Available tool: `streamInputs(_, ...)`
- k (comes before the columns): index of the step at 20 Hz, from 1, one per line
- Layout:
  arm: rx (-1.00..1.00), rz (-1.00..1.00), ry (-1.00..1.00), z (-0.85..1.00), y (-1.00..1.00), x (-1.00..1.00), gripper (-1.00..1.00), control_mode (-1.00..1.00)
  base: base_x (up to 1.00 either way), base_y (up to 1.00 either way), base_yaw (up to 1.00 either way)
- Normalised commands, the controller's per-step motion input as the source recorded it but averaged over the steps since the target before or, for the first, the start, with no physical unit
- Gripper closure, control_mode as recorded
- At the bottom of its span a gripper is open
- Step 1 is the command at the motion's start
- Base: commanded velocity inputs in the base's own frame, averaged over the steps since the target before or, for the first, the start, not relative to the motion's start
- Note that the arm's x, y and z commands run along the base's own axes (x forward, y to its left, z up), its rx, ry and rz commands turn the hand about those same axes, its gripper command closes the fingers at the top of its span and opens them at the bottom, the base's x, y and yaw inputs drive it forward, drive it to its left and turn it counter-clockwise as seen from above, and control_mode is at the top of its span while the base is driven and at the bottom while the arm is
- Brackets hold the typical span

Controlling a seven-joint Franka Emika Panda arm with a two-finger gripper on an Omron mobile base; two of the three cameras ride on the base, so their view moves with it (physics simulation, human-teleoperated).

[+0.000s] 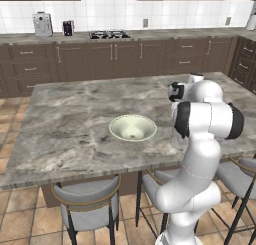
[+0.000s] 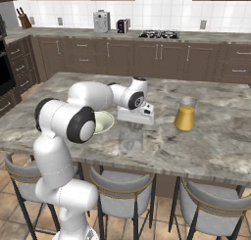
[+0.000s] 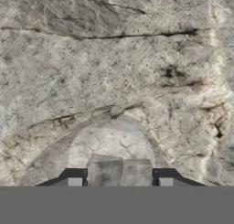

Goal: There are two ice cubes in the ice bowl. Place both ice cubes in the glass cup.

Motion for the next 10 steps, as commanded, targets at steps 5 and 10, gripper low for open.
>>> streamInputs(5, 0.00, 0.00, 0.00, -0.10, 0.00, 0.11, -1.00, -1.00, 0.00, 0.00, 0.00)
streamInputs(10, 0.00, 0.00, 0.01, 0.00, 0.00, 0.05, -1.00, -1.00, 0.00, 0.00, 0.00)
